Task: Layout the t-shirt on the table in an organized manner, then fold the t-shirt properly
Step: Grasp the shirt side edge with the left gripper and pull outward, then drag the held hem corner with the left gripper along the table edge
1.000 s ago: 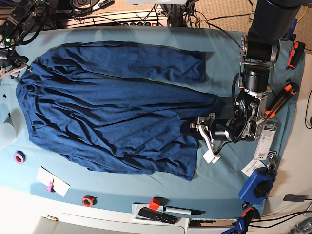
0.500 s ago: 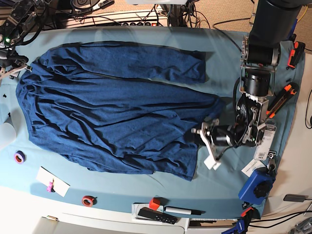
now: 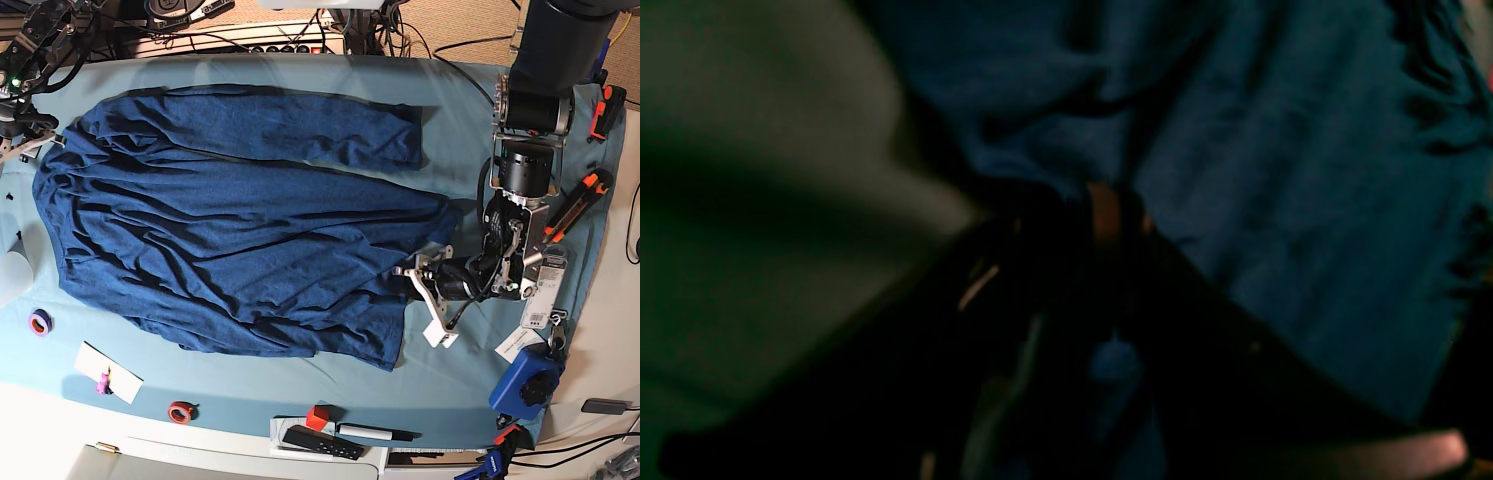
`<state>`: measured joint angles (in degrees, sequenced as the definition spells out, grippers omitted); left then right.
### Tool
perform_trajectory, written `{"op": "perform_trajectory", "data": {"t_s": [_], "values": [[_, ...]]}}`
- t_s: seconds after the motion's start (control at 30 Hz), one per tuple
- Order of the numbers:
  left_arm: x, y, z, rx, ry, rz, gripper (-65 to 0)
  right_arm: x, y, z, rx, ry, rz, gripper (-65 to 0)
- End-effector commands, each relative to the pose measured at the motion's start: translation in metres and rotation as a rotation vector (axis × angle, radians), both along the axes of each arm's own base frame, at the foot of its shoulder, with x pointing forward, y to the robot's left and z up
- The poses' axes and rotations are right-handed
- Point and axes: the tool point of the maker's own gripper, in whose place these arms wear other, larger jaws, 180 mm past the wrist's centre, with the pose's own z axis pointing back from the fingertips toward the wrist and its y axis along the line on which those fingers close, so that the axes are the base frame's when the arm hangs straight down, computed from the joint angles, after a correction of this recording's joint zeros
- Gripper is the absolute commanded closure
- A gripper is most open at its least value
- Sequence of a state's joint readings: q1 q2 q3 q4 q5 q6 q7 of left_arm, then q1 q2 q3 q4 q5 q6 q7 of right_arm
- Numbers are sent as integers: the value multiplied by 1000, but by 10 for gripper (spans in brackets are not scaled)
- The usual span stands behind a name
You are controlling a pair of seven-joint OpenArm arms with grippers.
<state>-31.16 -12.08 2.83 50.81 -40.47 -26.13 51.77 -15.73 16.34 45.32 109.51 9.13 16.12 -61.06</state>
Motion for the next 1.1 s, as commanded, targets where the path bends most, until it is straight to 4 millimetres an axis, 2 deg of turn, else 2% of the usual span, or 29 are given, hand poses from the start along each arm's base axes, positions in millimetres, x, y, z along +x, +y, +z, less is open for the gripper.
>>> {"op": "perform_trajectory", "data": {"t_s": [0.0, 0.2, 0.5, 0.57, 0.6, 0.77, 1.07], "values": [[20, -1, 25, -23, -77, 11, -114, 6, -6, 17, -43, -37, 12, -270], [20, -2, 25, -20, -80, 9, -114, 6, -6, 17, -43, -37, 12, -271], [16, -22, 23, -38, -74, -16, -111, 6, -6, 17, -44, -37, 11, -270], [17, -21, 22, -25, -81, -15, -50, 6, -6, 17, -43, -37, 12, -270], [17, -20, 21, -16, -85, -12, 0, 6, -6, 17, -43, -37, 12, -271], [22, -9, 16, 59, -120, -8, 0, 6, -6, 17, -44, -37, 12, -271], [47, 33, 30, 183, -173, 63, 0, 6, -6, 17, -44, -37, 12, -271]]}}
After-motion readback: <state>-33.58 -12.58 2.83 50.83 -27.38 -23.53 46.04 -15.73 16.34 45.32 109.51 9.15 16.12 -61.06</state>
